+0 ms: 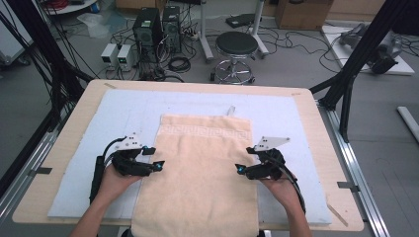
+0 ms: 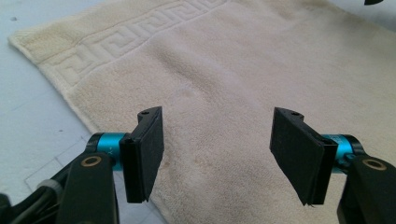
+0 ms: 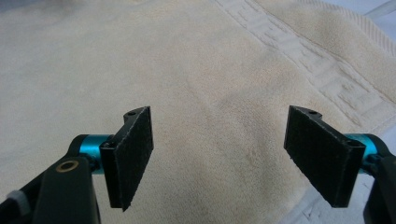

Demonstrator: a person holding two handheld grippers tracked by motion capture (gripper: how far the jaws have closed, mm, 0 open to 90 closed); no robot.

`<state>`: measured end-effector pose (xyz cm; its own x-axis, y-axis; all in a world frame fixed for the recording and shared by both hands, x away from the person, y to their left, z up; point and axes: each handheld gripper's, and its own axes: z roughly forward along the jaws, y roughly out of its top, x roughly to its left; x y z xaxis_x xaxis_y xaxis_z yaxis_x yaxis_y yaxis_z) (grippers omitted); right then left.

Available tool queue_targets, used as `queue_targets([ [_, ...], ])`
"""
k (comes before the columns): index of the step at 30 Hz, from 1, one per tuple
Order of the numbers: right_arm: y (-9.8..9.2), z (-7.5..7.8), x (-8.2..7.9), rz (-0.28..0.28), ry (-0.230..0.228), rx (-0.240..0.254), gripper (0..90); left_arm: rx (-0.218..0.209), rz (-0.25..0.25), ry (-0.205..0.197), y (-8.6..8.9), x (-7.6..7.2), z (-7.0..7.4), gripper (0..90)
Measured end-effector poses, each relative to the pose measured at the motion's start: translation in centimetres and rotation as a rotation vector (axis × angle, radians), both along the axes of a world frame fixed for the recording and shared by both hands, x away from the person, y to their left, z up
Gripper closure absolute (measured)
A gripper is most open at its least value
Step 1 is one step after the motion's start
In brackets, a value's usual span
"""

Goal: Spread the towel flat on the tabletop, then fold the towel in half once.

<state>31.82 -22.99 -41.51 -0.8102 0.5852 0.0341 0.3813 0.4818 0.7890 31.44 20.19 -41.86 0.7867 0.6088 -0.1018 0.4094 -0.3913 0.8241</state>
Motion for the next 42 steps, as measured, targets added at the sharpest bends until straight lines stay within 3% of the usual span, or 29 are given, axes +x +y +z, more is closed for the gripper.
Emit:
queue_targets([
  [13, 0.0, -0.3, 0.6, -0.010, 0.021, -0.017, 23.4, 0.013, -0.011, 0.002, -0.2, 0.2, -0.1, 35.7],
  [22, -0.2, 0.4, 1.4, -0.017, 0.008, -0.019, 23.5, 0.010, 0.000, 0.010, -0.4, 0.7, 0.0, 36.1],
  [28, -0.1, 0.9, 3.6, -0.021, 0.012, -0.056, 23.7, -0.006, 0.024, 0.004, -1.0, 2.3, 0.1, 37.3],
  [32, -0.1, 0.8, 5.6, -0.042, 0.031, -0.080, 24.0, -0.008, 0.057, 0.026, -1.5, 4.2, -0.2, 38.2],
  [37, -0.6, -0.7, 7.4, -0.090, 0.072, -0.105, 25.8, 0.025, 0.123, 0.037, -1.6, 6.3, -1.5, 42.1],
  [40, -0.5, -1.6, 8.0, -0.098, 0.104, -0.128, 31.9, 0.039, 0.153, 0.074, -1.1, 7.2, -2.5, 45.4],
  [42, -0.4, -2.0, 8.3, -0.108, 0.093, -0.152, 37.5, 0.027, 0.165, 0.066, -0.9, 7.4, -2.7, 50.2],
])
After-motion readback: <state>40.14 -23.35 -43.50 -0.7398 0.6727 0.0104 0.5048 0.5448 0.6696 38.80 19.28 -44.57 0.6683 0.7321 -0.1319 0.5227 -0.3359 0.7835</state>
